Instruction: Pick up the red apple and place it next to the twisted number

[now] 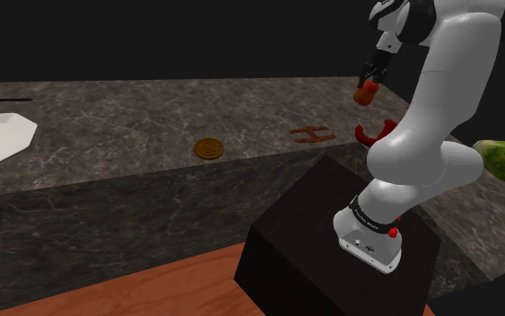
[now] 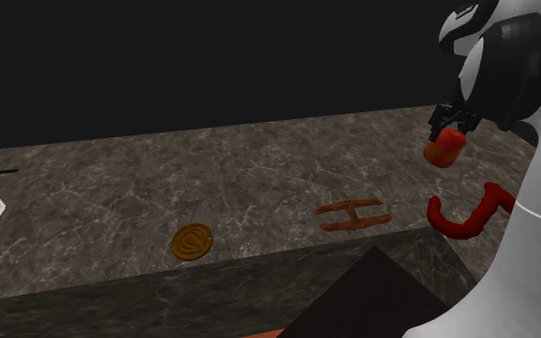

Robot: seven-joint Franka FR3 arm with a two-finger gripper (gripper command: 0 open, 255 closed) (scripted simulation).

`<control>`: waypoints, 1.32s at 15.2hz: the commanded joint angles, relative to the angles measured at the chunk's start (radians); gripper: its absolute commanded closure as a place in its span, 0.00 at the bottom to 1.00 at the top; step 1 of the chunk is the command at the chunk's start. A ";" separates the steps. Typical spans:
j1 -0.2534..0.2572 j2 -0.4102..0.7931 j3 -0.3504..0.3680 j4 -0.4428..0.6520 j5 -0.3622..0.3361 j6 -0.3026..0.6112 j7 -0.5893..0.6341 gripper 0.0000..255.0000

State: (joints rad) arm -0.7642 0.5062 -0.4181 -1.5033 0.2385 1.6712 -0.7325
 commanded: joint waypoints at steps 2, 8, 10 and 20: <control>0.000 0.010 0.002 -0.026 0.005 0.035 -0.006 1.00; -0.001 0.040 0.009 -0.063 0.018 0.099 -0.016 1.00; -0.002 0.051 0.012 -0.073 0.023 0.120 -0.020 1.00; -0.007 0.094 0.022 -0.100 0.040 0.187 -0.032 1.00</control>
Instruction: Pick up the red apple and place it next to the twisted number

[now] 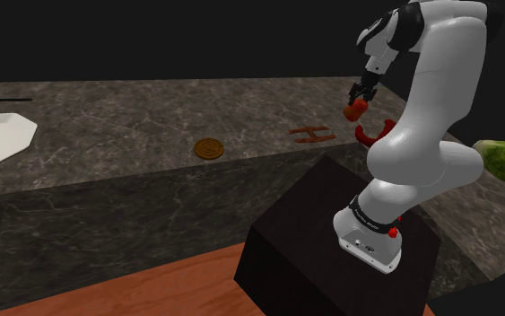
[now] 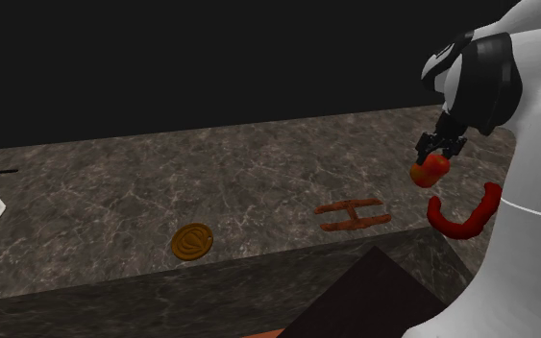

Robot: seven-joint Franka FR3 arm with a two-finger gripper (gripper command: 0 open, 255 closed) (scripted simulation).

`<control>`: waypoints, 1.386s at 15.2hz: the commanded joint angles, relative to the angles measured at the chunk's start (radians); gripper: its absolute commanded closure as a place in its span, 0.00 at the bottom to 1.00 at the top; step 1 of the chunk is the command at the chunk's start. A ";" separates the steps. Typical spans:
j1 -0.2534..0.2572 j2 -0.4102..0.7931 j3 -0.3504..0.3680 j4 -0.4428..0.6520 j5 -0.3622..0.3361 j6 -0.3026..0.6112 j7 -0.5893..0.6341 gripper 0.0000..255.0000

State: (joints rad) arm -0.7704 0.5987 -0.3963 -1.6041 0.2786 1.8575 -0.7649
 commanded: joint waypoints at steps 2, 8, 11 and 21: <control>0.000 0.002 0.000 0.000 0.000 0.001 0.000 1.00; 0.000 0.002 0.000 0.001 0.000 0.000 0.000 0.00; 0.000 0.002 0.000 0.000 0.000 0.001 0.000 0.00; -0.016 -0.006 -0.008 0.117 -0.013 -0.121 0.012 0.00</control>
State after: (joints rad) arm -0.7860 0.5923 -0.4042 -1.4881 0.2656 1.7374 -0.7526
